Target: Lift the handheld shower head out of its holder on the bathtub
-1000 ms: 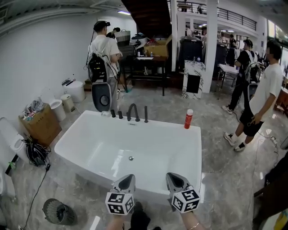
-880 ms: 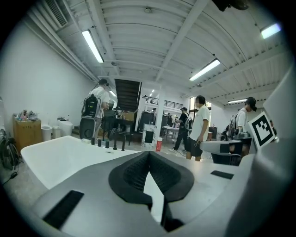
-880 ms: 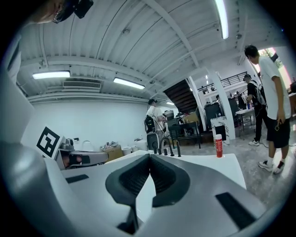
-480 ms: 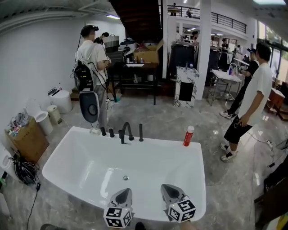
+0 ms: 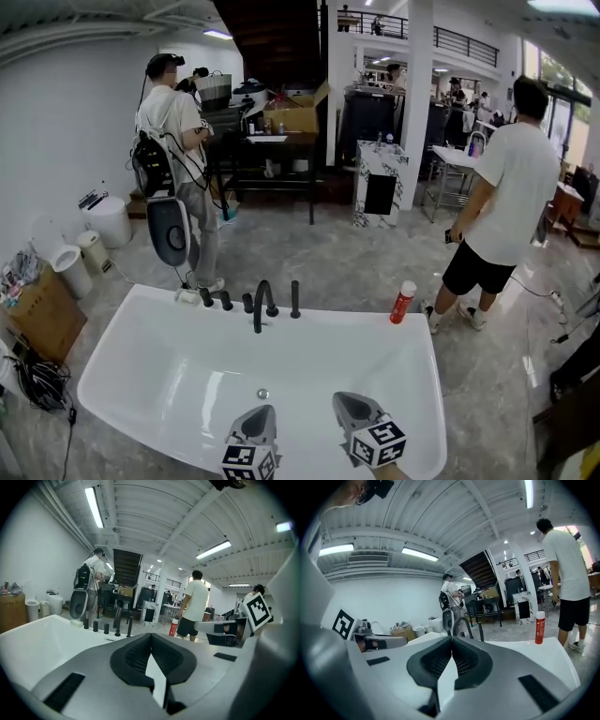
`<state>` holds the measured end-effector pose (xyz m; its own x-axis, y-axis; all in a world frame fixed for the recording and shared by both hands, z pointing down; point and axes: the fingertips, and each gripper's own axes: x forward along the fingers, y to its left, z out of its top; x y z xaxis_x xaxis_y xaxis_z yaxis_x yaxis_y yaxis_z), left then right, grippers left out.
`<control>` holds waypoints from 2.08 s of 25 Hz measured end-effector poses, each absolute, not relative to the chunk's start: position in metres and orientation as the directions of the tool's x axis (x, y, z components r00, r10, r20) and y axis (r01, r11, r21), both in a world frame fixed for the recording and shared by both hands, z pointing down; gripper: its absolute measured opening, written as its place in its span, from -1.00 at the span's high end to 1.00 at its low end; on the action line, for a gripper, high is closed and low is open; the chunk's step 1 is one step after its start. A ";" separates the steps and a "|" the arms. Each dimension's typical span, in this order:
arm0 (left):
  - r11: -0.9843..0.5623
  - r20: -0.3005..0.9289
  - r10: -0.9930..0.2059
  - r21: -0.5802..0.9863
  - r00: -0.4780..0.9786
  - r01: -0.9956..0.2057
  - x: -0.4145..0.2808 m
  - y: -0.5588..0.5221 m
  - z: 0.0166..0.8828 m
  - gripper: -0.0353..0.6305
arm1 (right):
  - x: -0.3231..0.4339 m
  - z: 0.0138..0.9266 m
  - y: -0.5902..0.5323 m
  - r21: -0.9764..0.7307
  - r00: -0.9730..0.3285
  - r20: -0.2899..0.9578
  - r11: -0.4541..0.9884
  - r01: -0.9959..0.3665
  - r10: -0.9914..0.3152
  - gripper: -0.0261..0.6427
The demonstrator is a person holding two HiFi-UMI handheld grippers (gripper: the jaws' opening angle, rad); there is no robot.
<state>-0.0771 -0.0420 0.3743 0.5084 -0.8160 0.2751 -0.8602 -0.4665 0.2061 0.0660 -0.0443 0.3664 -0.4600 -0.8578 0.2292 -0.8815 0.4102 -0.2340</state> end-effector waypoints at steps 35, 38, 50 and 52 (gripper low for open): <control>-0.341 0.376 -0.822 0.276 0.428 -0.899 -0.087 -0.343 0.596 0.83 | 0.034 0.639 -0.457 -0.185 -0.491 0.379 0.455 -0.871 -0.785 0.61; -0.335 0.380 -0.825 0.266 0.418 -0.904 -0.089 -0.361 0.608 0.83 | 0.029 0.658 -0.479 -0.158 -0.485 0.393 0.462 -0.873 -0.781 0.61; -0.344 0.408 -0.811 0.248 0.419 -0.906 -0.085 -0.400 0.651 0.83 | 0.030 0.717 -0.560 -0.095 -0.424 0.449 0.430 -0.898 -0.787 0.52; -0.345 0.411 -0.808 0.252 0.423 -0.904 -0.085 -0.405 0.656 0.83 | 0.029 0.725 -0.570 -0.071 -0.412 0.466 0.431 -0.900 -0.783 0.50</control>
